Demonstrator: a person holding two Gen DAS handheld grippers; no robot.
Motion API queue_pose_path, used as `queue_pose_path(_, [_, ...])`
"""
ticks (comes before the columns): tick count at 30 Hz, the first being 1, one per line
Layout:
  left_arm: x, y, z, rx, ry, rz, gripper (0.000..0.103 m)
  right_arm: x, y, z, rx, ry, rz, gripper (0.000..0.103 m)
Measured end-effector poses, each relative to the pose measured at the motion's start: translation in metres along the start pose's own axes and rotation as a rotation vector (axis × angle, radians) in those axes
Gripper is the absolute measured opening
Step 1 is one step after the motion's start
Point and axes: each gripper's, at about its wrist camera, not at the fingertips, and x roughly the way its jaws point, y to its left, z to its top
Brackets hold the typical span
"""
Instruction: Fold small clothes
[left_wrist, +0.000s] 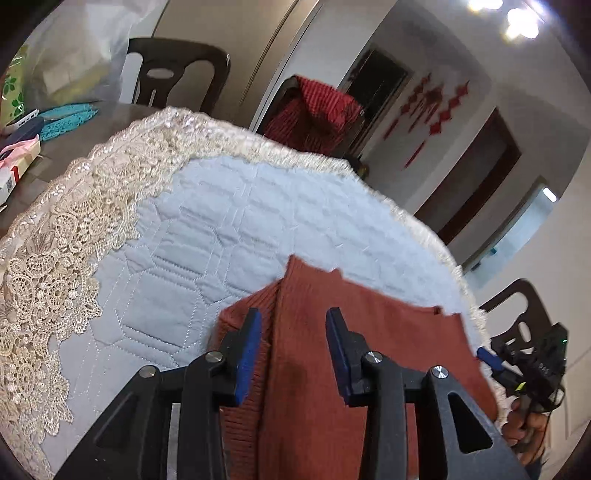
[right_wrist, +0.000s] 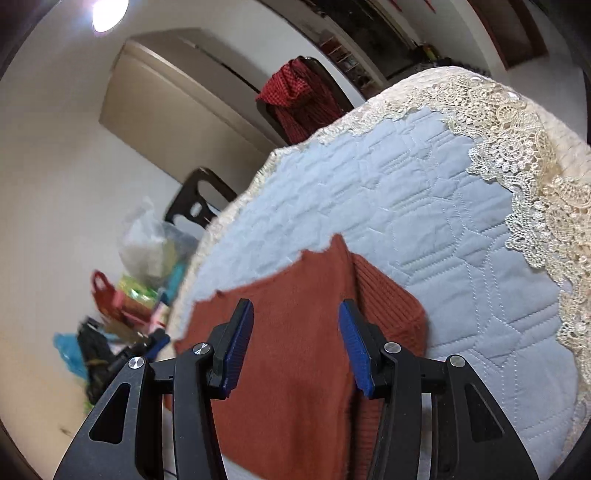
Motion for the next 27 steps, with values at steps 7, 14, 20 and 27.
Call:
queue_pose_path(7, [0.040, -0.013, 0.023, 0.079, 0.083, 0.086, 0.039, 0.032, 0.010, 0.023, -0.120, 0.044, -0.147, 0.048])
queue_pose_path(14, [0.063, -0.015, 0.024, 0.105, 0.125, 0.132, 0.039, 0.059, 0.008, 0.031, -0.203, 0.127, -0.272, 0.040])
queue_pose_path(20, [0.060, -0.024, 0.025, 0.160, 0.114, 0.094, 0.010, 0.052, 0.006, 0.033, -0.226, 0.098, -0.267, 0.006])
queue_pose_path(27, [0.045, -0.025, 0.030, 0.168, 0.053, 0.042, 0.009, 0.044, 0.018, 0.033, -0.266, 0.046, -0.250, 0.006])
